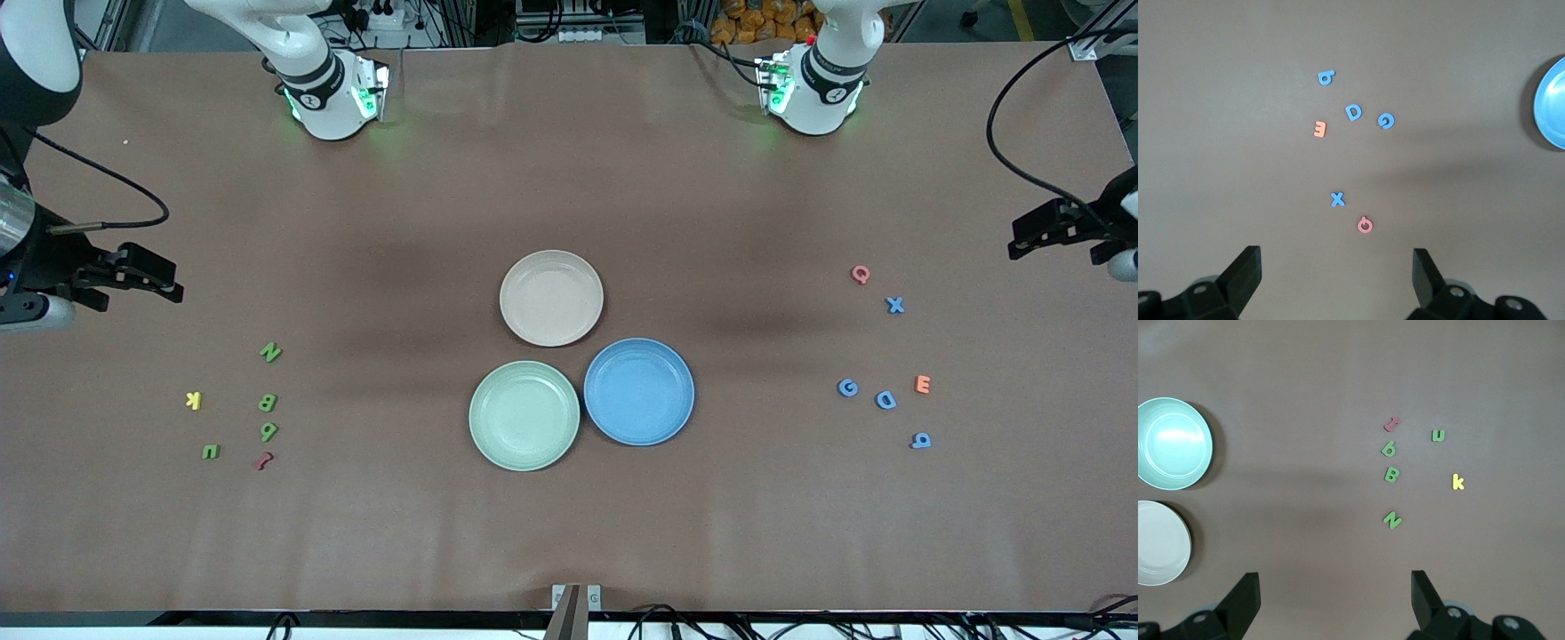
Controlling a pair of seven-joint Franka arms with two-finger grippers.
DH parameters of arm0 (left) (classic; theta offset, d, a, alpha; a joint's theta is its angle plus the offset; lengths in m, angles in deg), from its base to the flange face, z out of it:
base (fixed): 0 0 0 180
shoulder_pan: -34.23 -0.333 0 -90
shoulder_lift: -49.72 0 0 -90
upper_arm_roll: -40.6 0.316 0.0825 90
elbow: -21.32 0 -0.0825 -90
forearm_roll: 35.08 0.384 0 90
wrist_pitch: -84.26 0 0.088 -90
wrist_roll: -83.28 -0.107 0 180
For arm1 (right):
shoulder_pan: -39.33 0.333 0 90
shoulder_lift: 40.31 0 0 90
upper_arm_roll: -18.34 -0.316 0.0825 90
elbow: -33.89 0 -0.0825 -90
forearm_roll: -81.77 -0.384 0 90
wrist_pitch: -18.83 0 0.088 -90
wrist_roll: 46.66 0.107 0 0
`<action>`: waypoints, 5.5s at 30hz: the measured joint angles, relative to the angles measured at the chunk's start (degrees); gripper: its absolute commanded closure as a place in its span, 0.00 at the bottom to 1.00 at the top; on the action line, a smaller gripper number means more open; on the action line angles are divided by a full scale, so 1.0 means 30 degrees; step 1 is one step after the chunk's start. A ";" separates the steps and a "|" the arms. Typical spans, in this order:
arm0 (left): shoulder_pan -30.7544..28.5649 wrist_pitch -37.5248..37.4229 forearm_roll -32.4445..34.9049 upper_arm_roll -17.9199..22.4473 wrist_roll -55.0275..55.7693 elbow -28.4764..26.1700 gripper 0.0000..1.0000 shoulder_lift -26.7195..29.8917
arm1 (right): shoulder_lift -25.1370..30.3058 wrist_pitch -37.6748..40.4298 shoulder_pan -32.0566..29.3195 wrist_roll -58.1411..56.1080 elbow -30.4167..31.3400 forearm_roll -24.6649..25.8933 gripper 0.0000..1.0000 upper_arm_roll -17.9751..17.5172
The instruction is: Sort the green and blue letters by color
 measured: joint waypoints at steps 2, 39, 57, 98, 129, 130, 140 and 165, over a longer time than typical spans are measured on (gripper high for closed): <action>-0.0130 0.0146 0.0000 0.0003 0.0001 -0.0062 0.00 -0.0341 | -0.0022 -0.0128 -0.0002 0.0000 0.0097 0.0000 0.00 0.0000; -0.2398 1.6626 0.0001 0.0121 0.0479 -1.5281 0.00 0.0253 | -0.4978 -0.8480 -0.1472 -0.1152 0.3212 0.1200 0.00 0.0165; -0.3123 1.9506 0.0002 0.0120 -0.1561 -1.7099 0.00 -0.1845 | -0.9059 -0.9407 -0.2629 -0.2958 0.1041 0.1200 0.00 0.0183; -0.3206 2.2435 0.0002 0.0148 -0.1607 -1.6459 0.64 -0.5123 | -1.4461 -1.1948 -0.3326 -0.5528 -0.2457 0.1197 0.33 0.0180; -0.2646 1.8163 0.0003 -0.3761 0.6131 -1.2448 0.89 -0.4099 | -1.4596 -1.1926 -0.3379 -0.6061 -0.2782 0.1115 1.00 0.0056; -0.2398 1.7848 0.0003 -0.4026 0.6900 -1.2128 0.89 -0.4107 | -1.4587 -1.1899 -0.3381 -0.6060 -0.2829 0.1040 1.00 -0.0024; 0.2666 1.7091 0.0588 -0.4488 1.5329 -0.8815 0.89 -0.5875 | -1.3594 -0.9989 -0.3004 -0.5893 -0.3563 -0.0097 1.00 -0.1143; 1.0394 1.5188 0.4673 -0.1555 2.5054 0.0635 0.89 -1.3279 | -1.1931 -0.6868 0.6232 1.0759 -0.5068 -0.0094 1.00 -0.1294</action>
